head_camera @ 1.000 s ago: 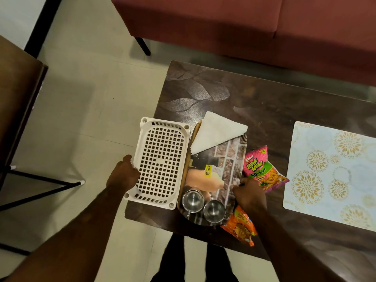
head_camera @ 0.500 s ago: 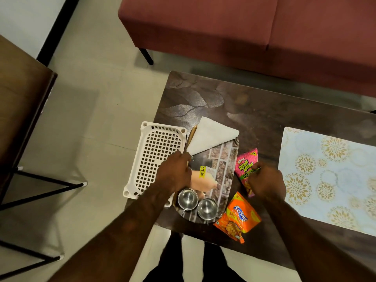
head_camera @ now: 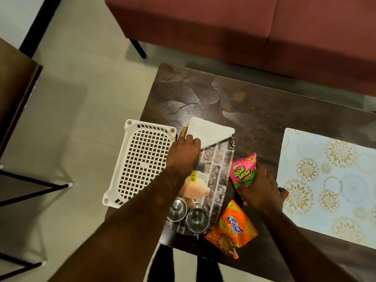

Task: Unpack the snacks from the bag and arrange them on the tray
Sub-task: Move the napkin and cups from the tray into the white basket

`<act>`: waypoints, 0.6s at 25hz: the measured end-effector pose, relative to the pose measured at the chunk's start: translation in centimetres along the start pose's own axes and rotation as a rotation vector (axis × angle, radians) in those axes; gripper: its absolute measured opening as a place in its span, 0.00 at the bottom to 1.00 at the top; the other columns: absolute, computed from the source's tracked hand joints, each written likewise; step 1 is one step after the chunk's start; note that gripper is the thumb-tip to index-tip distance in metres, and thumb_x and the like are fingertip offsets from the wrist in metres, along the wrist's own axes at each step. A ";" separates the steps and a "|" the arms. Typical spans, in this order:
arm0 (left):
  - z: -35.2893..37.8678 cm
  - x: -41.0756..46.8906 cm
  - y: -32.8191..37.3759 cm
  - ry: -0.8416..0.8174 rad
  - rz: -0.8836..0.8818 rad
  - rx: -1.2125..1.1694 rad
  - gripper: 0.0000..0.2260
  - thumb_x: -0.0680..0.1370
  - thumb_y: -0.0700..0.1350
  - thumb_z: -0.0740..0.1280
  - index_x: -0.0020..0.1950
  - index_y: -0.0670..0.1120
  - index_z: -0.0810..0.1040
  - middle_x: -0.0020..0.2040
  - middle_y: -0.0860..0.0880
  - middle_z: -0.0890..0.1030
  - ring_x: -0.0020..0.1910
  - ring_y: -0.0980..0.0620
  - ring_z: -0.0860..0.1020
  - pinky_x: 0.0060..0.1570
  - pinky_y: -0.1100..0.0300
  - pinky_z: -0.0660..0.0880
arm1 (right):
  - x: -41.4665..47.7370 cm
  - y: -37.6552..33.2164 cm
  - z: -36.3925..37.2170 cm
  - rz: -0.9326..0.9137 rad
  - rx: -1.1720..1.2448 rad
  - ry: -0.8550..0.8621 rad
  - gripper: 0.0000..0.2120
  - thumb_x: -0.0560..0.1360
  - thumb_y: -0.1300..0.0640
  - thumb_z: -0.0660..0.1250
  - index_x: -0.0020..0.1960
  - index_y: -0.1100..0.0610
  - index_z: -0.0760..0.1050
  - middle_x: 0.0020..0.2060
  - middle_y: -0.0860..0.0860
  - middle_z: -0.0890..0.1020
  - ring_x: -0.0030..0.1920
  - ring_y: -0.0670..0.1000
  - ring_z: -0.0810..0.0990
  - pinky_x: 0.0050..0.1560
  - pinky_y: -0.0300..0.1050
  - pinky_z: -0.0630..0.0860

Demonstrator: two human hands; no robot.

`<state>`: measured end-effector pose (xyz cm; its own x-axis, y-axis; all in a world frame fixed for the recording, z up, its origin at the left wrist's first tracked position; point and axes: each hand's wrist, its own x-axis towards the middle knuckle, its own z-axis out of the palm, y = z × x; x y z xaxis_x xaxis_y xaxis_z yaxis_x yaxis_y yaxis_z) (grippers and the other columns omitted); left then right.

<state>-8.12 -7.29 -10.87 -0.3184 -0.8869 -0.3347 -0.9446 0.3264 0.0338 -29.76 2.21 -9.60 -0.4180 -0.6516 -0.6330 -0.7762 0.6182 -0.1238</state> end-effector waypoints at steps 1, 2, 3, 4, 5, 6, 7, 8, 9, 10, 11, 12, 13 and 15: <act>-0.6 -0.2 -0.2 0.017 -0.025 -0.049 0.14 0.76 0.38 0.64 0.61 0.43 0.72 0.61 0.41 0.76 0.59 0.40 0.76 0.48 0.48 0.77 | 0.1 -0.1 -0.3 -0.002 -0.008 -0.006 0.44 0.73 0.38 0.72 0.82 0.49 0.58 0.78 0.53 0.71 0.79 0.59 0.70 0.77 0.68 0.58; -1.4 -0.5 -0.6 0.043 -0.060 -0.101 0.13 0.75 0.39 0.66 0.60 0.43 0.72 0.60 0.41 0.75 0.58 0.40 0.76 0.46 0.47 0.77 | 0.0 -0.3 -0.5 -0.006 -0.022 -0.001 0.45 0.73 0.37 0.72 0.82 0.49 0.57 0.78 0.53 0.71 0.79 0.59 0.69 0.78 0.68 0.58; -2.3 -1.0 -1.0 0.077 -0.090 -0.151 0.13 0.74 0.40 0.67 0.59 0.43 0.72 0.58 0.42 0.75 0.57 0.41 0.76 0.44 0.47 0.77 | -0.2 -0.7 -0.8 -0.013 -0.034 0.021 0.46 0.72 0.36 0.72 0.82 0.49 0.57 0.78 0.53 0.70 0.80 0.59 0.69 0.78 0.68 0.58; -3.2 -1.6 -1.5 0.117 -0.110 -0.194 0.13 0.74 0.41 0.67 0.58 0.43 0.73 0.57 0.41 0.76 0.55 0.40 0.76 0.41 0.47 0.77 | -0.4 -1.1 -1.0 -0.024 -0.040 0.056 0.46 0.71 0.36 0.73 0.82 0.50 0.58 0.78 0.53 0.70 0.80 0.59 0.68 0.77 0.67 0.59; -4.2 -2.4 -2.3 0.167 -0.119 -0.220 0.12 0.73 0.41 0.67 0.56 0.42 0.73 0.55 0.41 0.76 0.52 0.40 0.76 0.39 0.47 0.76 | -0.8 -1.8 -1.4 -0.039 -0.042 0.090 0.46 0.71 0.37 0.73 0.82 0.51 0.59 0.78 0.54 0.71 0.80 0.59 0.68 0.77 0.67 0.61; -5.2 -3.4 -3.3 0.225 -0.124 -0.219 0.11 0.72 0.40 0.68 0.54 0.42 0.74 0.52 0.41 0.77 0.49 0.40 0.77 0.36 0.49 0.75 | -1.2 -2.6 -1.7 -0.053 -0.043 0.110 0.45 0.70 0.38 0.73 0.81 0.52 0.60 0.77 0.54 0.72 0.79 0.60 0.69 0.76 0.66 0.63; -6.0 -4.4 -4.5 0.274 -0.138 -0.194 0.10 0.71 0.40 0.69 0.52 0.42 0.75 0.50 0.41 0.78 0.46 0.40 0.78 0.33 0.51 0.73 | -1.6 -3.4 -2.1 -0.067 -0.047 0.114 0.45 0.70 0.39 0.73 0.80 0.54 0.61 0.77 0.55 0.72 0.78 0.61 0.70 0.75 0.65 0.65; -6.6 -5.4 -5.9 0.300 -0.161 -0.154 0.11 0.71 0.39 0.70 0.51 0.42 0.75 0.49 0.42 0.78 0.44 0.41 0.79 0.31 0.52 0.73 | -2.0 -4.2 -2.4 -0.078 -0.053 0.103 0.44 0.70 0.39 0.73 0.80 0.55 0.62 0.77 0.56 0.72 0.78 0.62 0.70 0.75 0.65 0.65; -6.9 -6.3 -7.3 0.303 -0.191 -0.114 0.11 0.70 0.38 0.71 0.51 0.43 0.75 0.49 0.42 0.79 0.44 0.42 0.79 0.31 0.52 0.74 | -2.3 -5.0 -2.6 -0.085 -0.063 0.088 0.44 0.70 0.40 0.73 0.80 0.56 0.62 0.77 0.57 0.72 0.78 0.62 0.70 0.76 0.64 0.66; -6.8 -7.1 -8.6 0.285 -0.220 -0.080 0.12 0.70 0.38 0.71 0.52 0.43 0.75 0.50 0.42 0.79 0.44 0.42 0.79 0.31 0.52 0.76 | -2.6 -5.7 -2.6 -0.092 -0.085 0.078 0.43 0.71 0.40 0.72 0.79 0.56 0.62 0.77 0.57 0.71 0.79 0.62 0.69 0.76 0.64 0.65; -6.3 -7.8 -9.8 0.246 -0.250 -0.049 0.13 0.71 0.38 0.72 0.54 0.43 0.75 0.51 0.42 0.78 0.45 0.43 0.78 0.32 0.52 0.77 | -2.9 -6.2 -2.4 -0.106 -0.117 0.084 0.42 0.71 0.40 0.72 0.79 0.56 0.63 0.77 0.58 0.71 0.79 0.62 0.69 0.76 0.64 0.65; -5.4 -8.4 -10.8 0.188 -0.286 -0.020 0.14 0.71 0.38 0.71 0.55 0.43 0.74 0.53 0.42 0.78 0.46 0.44 0.78 0.34 0.51 0.78 | -3.2 -6.6 -2.2 -0.138 -0.145 0.111 0.39 0.72 0.42 0.72 0.78 0.55 0.64 0.76 0.58 0.72 0.78 0.62 0.70 0.75 0.63 0.65; -4.3 -9.0 -11.7 0.113 -0.325 0.005 0.16 0.72 0.40 0.71 0.58 0.44 0.73 0.54 0.43 0.77 0.48 0.44 0.77 0.38 0.51 0.79 | -3.4 -6.9 -1.8 -0.192 -0.153 0.146 0.36 0.72 0.45 0.72 0.76 0.55 0.66 0.73 0.58 0.74 0.76 0.63 0.71 0.74 0.62 0.67; -2.1 -10.0 -12.7 -0.074 -0.378 0.051 0.17 0.75 0.42 0.69 0.63 0.45 0.72 0.59 0.44 0.76 0.53 0.45 0.77 0.47 0.51 0.77 | -3.5 -7.4 -0.9 -0.338 -0.087 0.155 0.31 0.71 0.54 0.72 0.73 0.56 0.72 0.67 0.58 0.77 0.70 0.64 0.76 0.69 0.58 0.72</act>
<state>6.88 -3.22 -5.93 0.0595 -0.9223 -0.3818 -0.9886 -0.0014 -0.1507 -23.03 -0.45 -5.73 -0.1933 -0.8751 -0.4436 -0.9167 0.3222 -0.2364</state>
